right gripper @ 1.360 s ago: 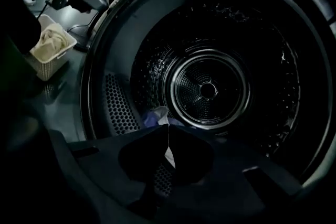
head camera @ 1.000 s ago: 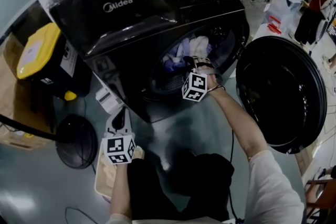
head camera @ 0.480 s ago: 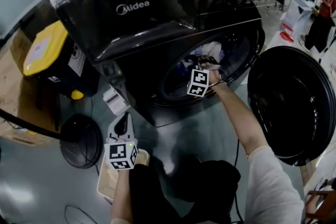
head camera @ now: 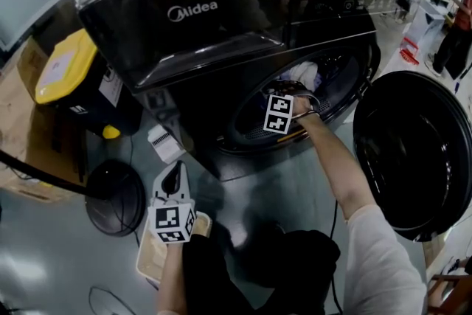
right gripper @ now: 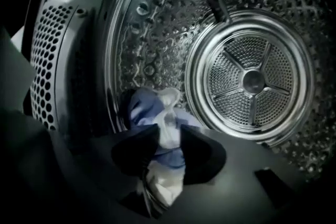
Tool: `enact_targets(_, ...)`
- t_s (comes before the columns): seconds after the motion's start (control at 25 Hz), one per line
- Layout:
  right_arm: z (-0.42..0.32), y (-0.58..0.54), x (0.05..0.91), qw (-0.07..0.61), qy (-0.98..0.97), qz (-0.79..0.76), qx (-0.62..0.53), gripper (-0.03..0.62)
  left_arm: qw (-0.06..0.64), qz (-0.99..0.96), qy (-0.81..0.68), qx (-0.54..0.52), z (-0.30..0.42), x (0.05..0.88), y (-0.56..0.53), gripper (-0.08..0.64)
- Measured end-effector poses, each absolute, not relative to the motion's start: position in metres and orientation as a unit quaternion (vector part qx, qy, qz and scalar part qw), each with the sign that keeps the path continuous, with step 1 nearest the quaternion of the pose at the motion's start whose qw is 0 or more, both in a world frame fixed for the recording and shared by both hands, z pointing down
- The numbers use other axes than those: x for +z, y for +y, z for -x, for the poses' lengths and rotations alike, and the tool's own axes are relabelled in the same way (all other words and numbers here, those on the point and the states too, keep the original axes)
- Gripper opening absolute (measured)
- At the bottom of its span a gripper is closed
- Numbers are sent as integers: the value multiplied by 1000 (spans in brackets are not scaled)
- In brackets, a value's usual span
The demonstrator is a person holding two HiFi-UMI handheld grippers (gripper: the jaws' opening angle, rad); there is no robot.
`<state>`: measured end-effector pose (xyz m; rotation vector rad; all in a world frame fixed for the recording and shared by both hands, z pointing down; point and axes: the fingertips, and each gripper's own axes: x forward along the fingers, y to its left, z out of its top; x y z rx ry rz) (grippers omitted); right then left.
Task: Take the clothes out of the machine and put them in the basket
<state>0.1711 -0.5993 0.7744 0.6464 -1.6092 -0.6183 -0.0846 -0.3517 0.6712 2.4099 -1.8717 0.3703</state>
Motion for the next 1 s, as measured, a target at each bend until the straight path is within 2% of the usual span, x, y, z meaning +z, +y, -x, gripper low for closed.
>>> enact_targets(0.12, -176, -598, 780, 609, -700, -276, -251, 60, 32, -782, -611, 121, 87, 672, -351, 18)
enact_targets(0.2, -177, -597, 779, 605, -703, -281, -248, 31, 31, -782, -611, 121, 89, 671, -351, 18)
enact_targets(0.68, -179, -582, 744, 552, -711, -333, -281, 28, 30, -786, -605, 124, 87, 667, -341, 18)
enact_targets(1.0, -186, -554, 701, 481, -736, -402, -254, 28, 25, -799, -590, 112, 76, 656, -330, 18)
